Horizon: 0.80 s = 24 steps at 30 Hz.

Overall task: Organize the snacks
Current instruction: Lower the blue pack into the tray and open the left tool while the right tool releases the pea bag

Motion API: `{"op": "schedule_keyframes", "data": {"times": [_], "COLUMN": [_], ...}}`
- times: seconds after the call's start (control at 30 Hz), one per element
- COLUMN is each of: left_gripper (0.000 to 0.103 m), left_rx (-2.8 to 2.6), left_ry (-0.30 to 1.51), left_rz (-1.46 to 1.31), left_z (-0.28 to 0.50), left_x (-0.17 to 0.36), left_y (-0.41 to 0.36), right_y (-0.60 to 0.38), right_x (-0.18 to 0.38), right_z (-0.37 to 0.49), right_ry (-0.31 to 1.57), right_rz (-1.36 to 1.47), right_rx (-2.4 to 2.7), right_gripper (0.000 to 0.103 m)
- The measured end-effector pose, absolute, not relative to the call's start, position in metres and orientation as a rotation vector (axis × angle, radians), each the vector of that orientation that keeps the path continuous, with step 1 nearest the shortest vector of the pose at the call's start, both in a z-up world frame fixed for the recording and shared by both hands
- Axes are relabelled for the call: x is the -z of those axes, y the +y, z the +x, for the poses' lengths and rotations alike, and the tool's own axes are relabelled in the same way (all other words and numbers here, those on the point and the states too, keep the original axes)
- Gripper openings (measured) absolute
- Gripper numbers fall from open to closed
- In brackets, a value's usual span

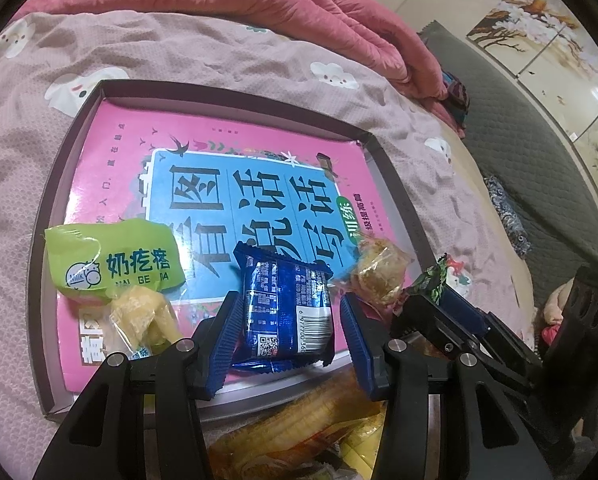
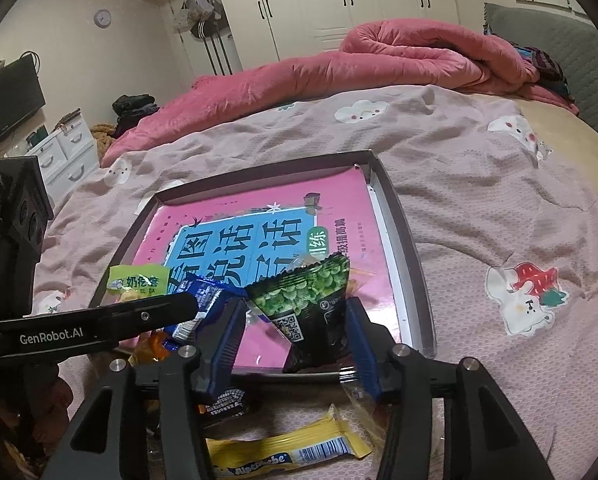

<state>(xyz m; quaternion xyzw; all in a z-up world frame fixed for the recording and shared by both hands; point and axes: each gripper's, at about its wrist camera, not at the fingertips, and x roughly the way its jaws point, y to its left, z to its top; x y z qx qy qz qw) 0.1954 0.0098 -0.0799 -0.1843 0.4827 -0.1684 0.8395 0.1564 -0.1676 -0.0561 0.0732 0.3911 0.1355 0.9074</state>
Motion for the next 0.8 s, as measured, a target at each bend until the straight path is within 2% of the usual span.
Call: {"op": "schedule_keyframes", "data": {"times": [0.3, 0.43, 0.67, 0.8], "left_gripper": [0.054, 0.060, 0.062, 0.068], "left_rx": [0.357, 0.355, 0.344, 0.334], "left_ry": [1.010, 1.002, 0.995, 0.990], "left_rz": [-0.386, -0.379, -0.373, -0.370], "left_z": [0.192, 0.189, 0.186, 0.183], "left_x": [0.074, 0.071, 0.066, 0.063], "left_y": [0.011, 0.012, 0.014, 0.015], "right_y": [-0.168, -0.170, -0.175, -0.176], "right_x": [0.050, 0.048, 0.045, 0.044], "right_z": [0.154, 0.152, 0.149, 0.147], "right_ry": [0.785, 0.779, 0.770, 0.765], "right_rz": [0.136, 0.125, 0.142, 0.142], "right_rx": [-0.271, -0.256, -0.255, -0.253], "right_gripper": [0.057, 0.057, 0.060, 0.061]}}
